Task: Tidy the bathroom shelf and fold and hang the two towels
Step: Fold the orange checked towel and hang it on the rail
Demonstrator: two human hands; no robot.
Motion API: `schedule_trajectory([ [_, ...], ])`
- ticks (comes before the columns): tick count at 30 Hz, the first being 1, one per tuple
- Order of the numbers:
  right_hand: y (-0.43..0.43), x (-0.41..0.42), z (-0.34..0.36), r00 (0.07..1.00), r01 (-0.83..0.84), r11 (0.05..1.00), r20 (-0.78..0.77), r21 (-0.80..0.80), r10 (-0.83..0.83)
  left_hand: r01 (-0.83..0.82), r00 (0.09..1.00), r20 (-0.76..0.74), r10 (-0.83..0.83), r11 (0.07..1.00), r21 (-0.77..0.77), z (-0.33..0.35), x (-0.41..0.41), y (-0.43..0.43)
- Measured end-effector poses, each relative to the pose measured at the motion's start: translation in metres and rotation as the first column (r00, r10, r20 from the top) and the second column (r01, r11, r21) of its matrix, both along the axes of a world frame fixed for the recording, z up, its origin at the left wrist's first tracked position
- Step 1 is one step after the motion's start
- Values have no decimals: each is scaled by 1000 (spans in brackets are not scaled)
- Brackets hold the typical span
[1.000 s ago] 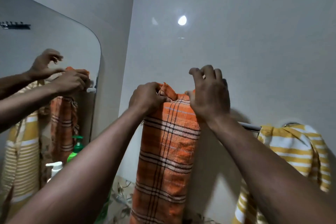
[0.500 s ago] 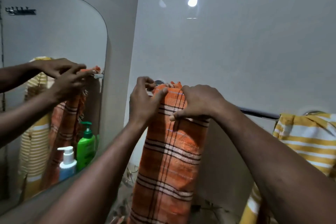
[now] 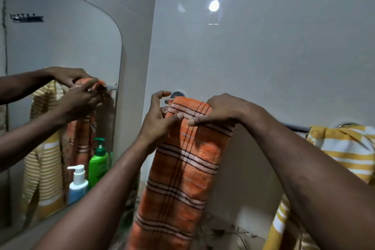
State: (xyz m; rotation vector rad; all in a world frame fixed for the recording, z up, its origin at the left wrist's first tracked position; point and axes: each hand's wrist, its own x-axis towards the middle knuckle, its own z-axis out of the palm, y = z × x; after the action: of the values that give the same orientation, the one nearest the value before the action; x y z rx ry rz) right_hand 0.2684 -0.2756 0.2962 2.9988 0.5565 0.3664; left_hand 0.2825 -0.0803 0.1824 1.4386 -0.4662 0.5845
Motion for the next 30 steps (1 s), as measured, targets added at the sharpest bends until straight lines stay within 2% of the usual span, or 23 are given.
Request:
schedule_trajectory([
  [3, 0, -4, 5, 997, 76, 996, -6, -42, -76, 4, 999, 52, -11, 992, 129, 17, 5, 2],
  [5, 2, -13, 5, 979, 115, 985, 182, -126, -90, -22, 999, 30, 17, 983, 180, 24, 10, 0],
  [7, 8, -23, 0, 919, 57, 994, 394, -98, -14, -13, 1000, -17, 16, 989, 150, 25, 14, -1],
  [8, 11, -28, -5, 902, 17, 998, 432, -55, 8, 7, 1000, -31, -3, 992, 123, 24, 17, -1],
  [10, 17, -35, -19, 919, -1, 1000, 395, -29, 12, 49, 998, -31, -46, 995, 90, 19, 18, -2],
  [15, 19, -27, -39, 928, 37, 993, 372, -115, 9, 72, 995, -69, -71, 997, 10, 8, 21, 0],
  [18, 21, -18, -19, 971, 31, 995, 237, -99, -7, 64, 991, -109, -75, 993, -99, 0, 19, -4],
  [21, 20, -8, -3, 993, 5, 996, 117, -88, 6, 32, 977, -206, -52, 994, -100, -17, 15, -12],
  [25, 14, 4, 2, 997, -73, 997, 29, 1, 73, 214, 933, -279, -228, 974, -78, -31, 4, -19],
  [30, 12, 13, 1, 995, -100, 994, 18, 34, 100, 290, 884, -304, -354, 927, -237, -32, 0, -15],
])
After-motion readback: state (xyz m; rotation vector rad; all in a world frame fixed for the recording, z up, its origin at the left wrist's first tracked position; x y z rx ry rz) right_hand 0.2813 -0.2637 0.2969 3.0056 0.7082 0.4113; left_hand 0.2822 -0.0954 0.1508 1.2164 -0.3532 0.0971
